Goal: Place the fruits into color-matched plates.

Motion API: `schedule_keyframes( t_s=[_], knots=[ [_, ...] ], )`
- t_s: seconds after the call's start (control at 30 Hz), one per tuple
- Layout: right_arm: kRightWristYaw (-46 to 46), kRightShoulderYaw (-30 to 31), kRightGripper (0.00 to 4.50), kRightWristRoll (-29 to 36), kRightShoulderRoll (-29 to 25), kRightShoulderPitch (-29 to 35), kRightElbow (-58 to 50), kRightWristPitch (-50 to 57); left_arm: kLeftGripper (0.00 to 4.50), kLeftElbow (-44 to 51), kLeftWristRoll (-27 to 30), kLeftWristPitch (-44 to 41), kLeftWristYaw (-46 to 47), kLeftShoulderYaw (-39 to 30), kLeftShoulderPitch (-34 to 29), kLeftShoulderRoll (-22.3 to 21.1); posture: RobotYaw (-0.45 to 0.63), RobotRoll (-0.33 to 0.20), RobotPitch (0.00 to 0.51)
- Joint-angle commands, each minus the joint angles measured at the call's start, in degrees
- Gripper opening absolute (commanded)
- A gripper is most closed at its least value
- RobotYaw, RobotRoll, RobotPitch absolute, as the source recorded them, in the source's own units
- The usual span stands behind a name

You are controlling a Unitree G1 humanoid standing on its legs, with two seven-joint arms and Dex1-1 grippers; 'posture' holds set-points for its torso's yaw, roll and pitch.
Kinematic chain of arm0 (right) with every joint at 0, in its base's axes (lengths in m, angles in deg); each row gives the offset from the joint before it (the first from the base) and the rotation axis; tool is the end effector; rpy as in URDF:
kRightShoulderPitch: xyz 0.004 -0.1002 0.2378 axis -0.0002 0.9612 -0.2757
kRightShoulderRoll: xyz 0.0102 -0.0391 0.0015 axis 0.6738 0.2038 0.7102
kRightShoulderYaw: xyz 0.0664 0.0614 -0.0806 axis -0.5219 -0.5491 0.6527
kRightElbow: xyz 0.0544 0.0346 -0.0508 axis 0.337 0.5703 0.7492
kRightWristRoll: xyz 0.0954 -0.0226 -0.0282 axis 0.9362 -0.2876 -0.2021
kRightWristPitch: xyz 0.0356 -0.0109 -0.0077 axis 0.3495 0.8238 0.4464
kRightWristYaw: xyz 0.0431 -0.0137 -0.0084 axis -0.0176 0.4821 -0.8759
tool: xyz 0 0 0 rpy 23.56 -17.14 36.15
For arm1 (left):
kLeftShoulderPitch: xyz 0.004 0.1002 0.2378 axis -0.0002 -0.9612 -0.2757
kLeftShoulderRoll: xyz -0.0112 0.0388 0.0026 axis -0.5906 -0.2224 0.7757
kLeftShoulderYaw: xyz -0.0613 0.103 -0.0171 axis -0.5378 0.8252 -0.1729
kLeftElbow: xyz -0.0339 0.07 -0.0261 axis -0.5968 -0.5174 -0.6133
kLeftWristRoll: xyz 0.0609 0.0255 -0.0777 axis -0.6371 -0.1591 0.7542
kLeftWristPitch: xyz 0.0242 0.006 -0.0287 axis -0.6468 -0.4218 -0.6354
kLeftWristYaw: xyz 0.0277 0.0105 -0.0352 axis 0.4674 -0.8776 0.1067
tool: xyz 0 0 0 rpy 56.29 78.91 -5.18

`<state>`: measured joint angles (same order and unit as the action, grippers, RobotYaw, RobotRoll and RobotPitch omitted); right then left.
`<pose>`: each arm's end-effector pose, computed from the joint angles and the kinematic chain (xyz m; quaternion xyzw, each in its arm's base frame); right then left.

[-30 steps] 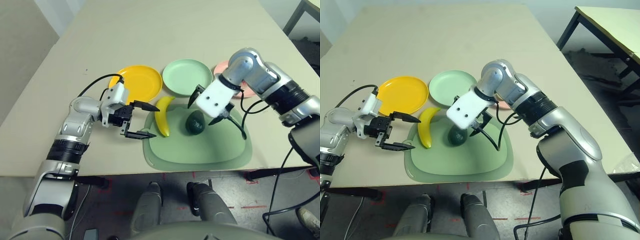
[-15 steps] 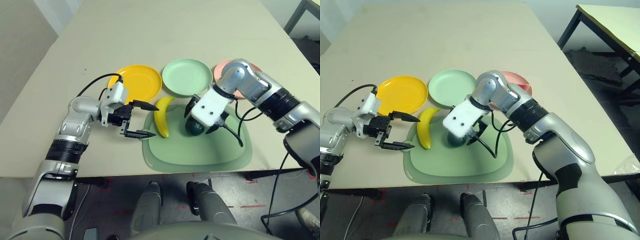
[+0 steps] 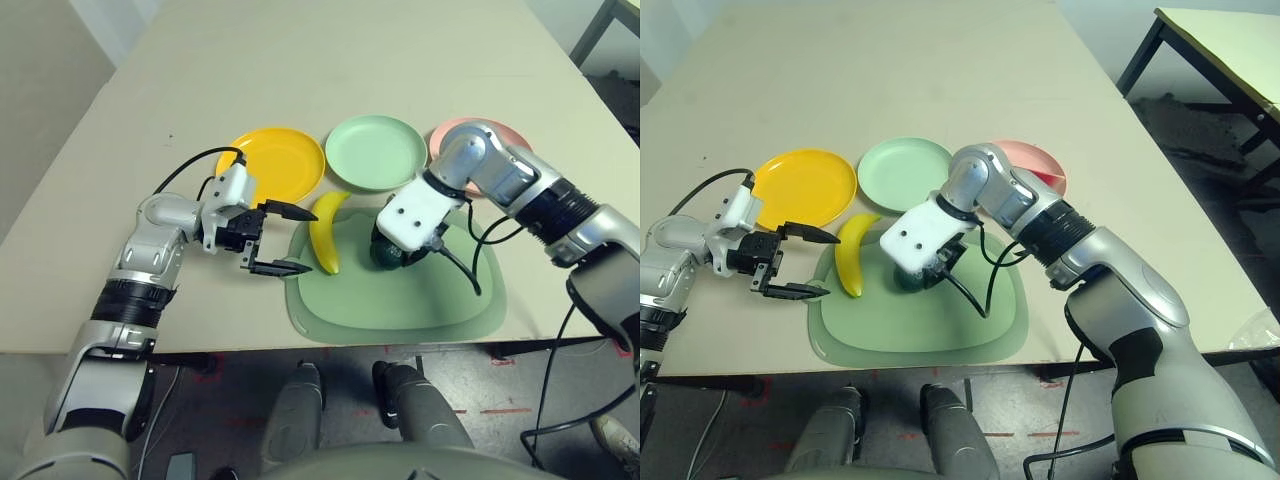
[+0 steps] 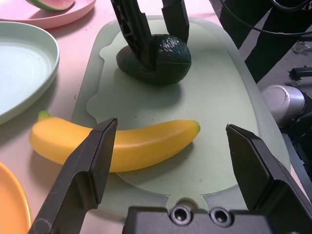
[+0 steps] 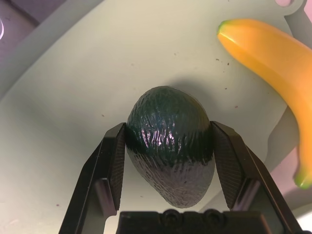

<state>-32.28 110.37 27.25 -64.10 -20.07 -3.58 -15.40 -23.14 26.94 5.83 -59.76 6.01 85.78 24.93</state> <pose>0.3422 -0.1041 0.2326 -0.5611 0.0798 0.7574 0.3242 0.3038 0.2644 0.1551 0.2037 0.0272 -0.6892 0.6948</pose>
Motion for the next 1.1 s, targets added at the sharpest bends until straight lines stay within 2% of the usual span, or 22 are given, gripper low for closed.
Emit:
schedule_keyframes(
  t_s=[0.03,0.2,0.33,0.53,0.73,0.9,1.1],
  knots=[
    [-0.3,1.2,2.84,2.4,-0.9,-0.9,-2.3,3.0,4.5,0.3,0.1,-0.5,-0.2,-0.2,-0.1,-0.1,0.05,0.0,0.222],
    [-0.3,0.4,2.84,4.1,-1.7,-2.4,-3.1,6.3,4.5,0.3,0.3,-1.4,0.2,-0.4,0.4,0.2,0.05,0.0,0.213],
    [-0.3,-2.6,2.84,3.2,-0.2,-4.9,0.6,8.3,4.5,-0.4,0.5,-2.7,1.4,-0.9,1.3,0.6,0.05,0.0,0.208],
    [2.9,-9.6,2.84,-3.6,6.8,-10.6,19.7,3.6,4.5,-1.6,0.1,-3.7,4.3,-1.9,3.7,1.4,0.05,0.0,0.205],
    [13.6,-12.4,2.84,-12.6,12.9,-15.1,39.7,-3.5,4.5,-3.3,-1.4,-4.3,8.2,-2.0,5.7,2.2,0.05,0.0,0.202],
    [21.5,-13.4,2.84,-18.5,15.0,-14.0,47.6,-6.5,4.5,-4.3,-3.8,-1.8,11.5,-1.8,6.2,2.6,0.06,0.0,0.207],
    [28.4,-14.9,2.84,-23.0,16.0,-13.9,50.9,-7.1,4.5,-4.4,-4.0,-0.5,10.8,-1.8,5.2,1.7,0.07,0.0,0.208]
  ],
)
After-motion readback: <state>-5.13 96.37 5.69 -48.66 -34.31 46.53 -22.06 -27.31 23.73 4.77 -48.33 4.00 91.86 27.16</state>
